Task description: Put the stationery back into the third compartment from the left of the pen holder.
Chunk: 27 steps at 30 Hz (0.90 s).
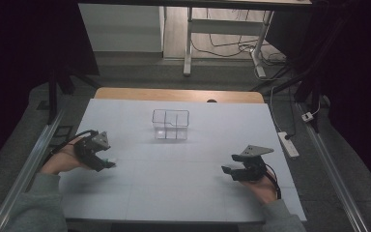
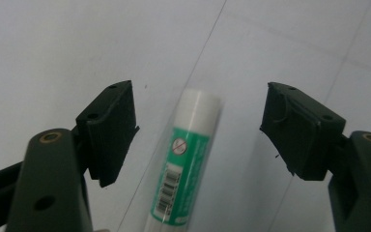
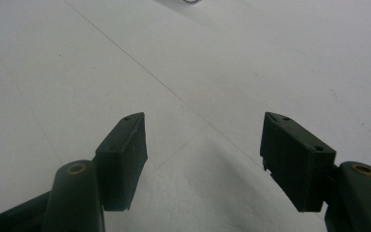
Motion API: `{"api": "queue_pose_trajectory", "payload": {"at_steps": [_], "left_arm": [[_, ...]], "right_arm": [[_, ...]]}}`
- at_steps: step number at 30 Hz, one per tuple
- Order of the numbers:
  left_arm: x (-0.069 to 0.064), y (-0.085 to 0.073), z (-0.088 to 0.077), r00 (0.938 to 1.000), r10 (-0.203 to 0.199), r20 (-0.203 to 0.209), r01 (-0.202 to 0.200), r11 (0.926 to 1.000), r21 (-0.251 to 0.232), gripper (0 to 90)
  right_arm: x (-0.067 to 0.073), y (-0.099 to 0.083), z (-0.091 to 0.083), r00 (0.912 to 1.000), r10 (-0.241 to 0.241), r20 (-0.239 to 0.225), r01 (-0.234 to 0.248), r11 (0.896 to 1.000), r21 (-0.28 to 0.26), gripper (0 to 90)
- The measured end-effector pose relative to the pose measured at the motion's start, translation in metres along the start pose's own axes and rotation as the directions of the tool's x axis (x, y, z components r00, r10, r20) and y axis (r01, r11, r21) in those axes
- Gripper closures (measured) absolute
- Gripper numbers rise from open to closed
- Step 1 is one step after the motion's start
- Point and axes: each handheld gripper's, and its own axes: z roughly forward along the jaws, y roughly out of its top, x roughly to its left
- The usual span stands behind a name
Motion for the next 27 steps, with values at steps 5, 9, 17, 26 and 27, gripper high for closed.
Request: {"api": "queue_pose_trajectory", "payload": {"at_steps": [5,9,17,26,27], "left_arm": [[0.001,0.0,0.007,0.9997,0.021,0.015,-0.021,0.9996,0.016,30.7],[0.0,0.004,0.013,0.9984,0.049,0.029,-0.05,0.9985,0.023,34.7],[0.001,0.007,0.024,0.9964,0.079,0.032,-0.081,0.9947,0.064,43.3],[0.001,0.006,0.034,0.9938,0.111,0.013,-0.111,0.9888,0.1,57.9],[0.001,0.006,0.035,0.9931,0.116,0.016,-0.117,0.9877,0.104,59.1]], "right_arm": [[-0.001,0.0,0.0,1.0,0.005,0.001,-0.005,1.0,0.006,33.4],[-0.001,0.0,0.0,1.0,0.003,0.004,-0.003,1.0,0.007,33.4],[-0.001,0.0,-0.001,0.9999,0.007,0.009,-0.007,1.0,0.011,33.5],[0.0,0.0,-0.001,1.0,0.003,0.004,-0.003,1.0,-0.001,33.8],[0.0,0.0,-0.001,1.0,0.002,0.003,-0.002,1.0,0.002,33.8]]}}
